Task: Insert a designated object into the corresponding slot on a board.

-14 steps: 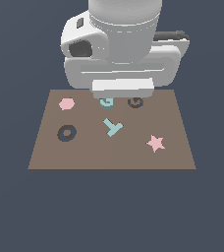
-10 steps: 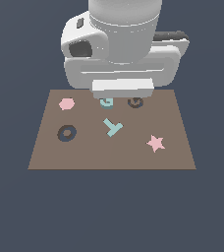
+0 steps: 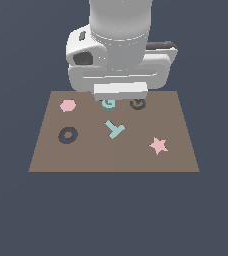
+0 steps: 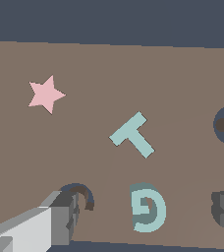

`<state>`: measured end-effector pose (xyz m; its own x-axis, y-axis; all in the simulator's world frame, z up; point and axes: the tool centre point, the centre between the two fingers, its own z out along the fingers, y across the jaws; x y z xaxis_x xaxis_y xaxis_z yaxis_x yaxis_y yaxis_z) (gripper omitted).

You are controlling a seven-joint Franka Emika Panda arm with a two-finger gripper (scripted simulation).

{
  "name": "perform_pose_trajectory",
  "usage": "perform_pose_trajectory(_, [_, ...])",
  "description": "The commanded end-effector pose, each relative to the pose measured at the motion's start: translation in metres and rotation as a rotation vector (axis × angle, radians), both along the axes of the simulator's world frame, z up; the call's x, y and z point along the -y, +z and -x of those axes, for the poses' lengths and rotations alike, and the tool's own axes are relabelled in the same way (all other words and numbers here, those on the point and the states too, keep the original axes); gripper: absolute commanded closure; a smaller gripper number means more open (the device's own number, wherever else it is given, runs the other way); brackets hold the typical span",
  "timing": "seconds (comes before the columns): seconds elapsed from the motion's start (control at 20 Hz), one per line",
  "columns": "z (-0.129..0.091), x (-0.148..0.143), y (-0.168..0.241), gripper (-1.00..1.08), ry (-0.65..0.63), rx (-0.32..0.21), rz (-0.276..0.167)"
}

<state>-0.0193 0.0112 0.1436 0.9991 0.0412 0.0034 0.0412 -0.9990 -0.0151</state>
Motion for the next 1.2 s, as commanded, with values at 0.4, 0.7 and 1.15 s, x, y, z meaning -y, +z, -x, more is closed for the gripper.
perform_pose_trajectory(0.4, [0.046, 0.019, -0.06, -0.92, 0.049, -0.002, 0.01])
perform_pose_trajectory(0.7, [0.062, 0.028, -0.085, -0.92, 0.069, -0.002, 0.014])
perform_pose_trajectory(1.15, [0.067, 0.032, -0.094, -0.92, 0.075, -0.002, 0.015])
